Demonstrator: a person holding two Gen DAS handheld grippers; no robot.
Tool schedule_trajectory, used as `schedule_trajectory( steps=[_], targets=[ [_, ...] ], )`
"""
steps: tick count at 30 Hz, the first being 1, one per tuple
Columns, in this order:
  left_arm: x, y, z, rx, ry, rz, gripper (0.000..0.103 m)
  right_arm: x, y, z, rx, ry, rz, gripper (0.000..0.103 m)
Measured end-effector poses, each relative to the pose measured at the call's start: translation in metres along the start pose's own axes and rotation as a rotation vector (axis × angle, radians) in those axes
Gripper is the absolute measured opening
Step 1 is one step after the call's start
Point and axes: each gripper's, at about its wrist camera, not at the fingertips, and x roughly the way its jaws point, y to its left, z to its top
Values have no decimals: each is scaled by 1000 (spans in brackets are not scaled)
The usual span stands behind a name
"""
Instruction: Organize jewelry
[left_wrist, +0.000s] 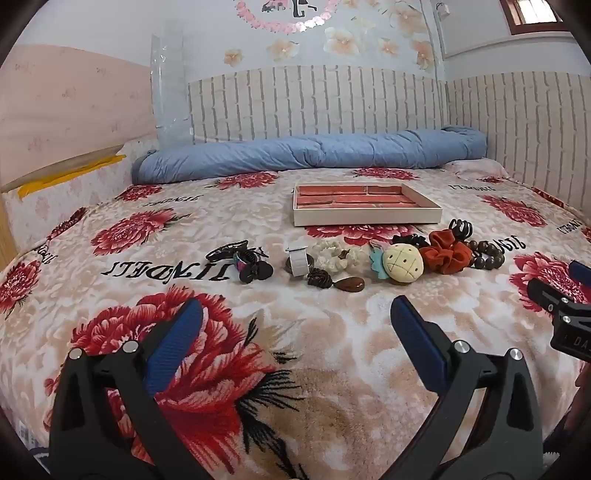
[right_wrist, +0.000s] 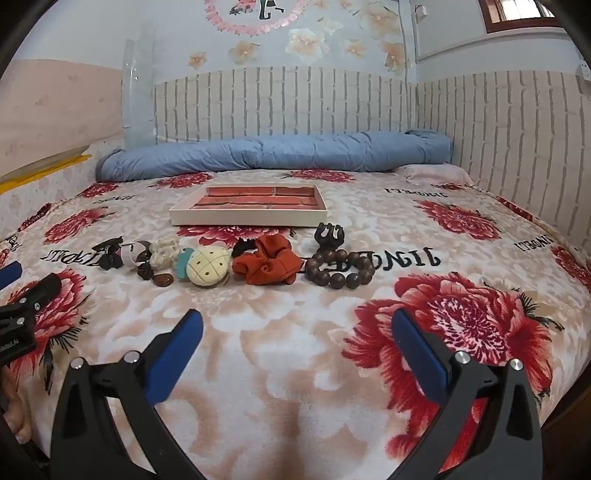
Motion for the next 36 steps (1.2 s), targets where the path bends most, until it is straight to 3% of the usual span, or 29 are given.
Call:
schedule_trajectory(
  steps=[36],
  targets=[
    [3, -1, 1, 0, 4, -4, 98, 3, 2, -2, -18, -18, -29, 99]
  ],
)
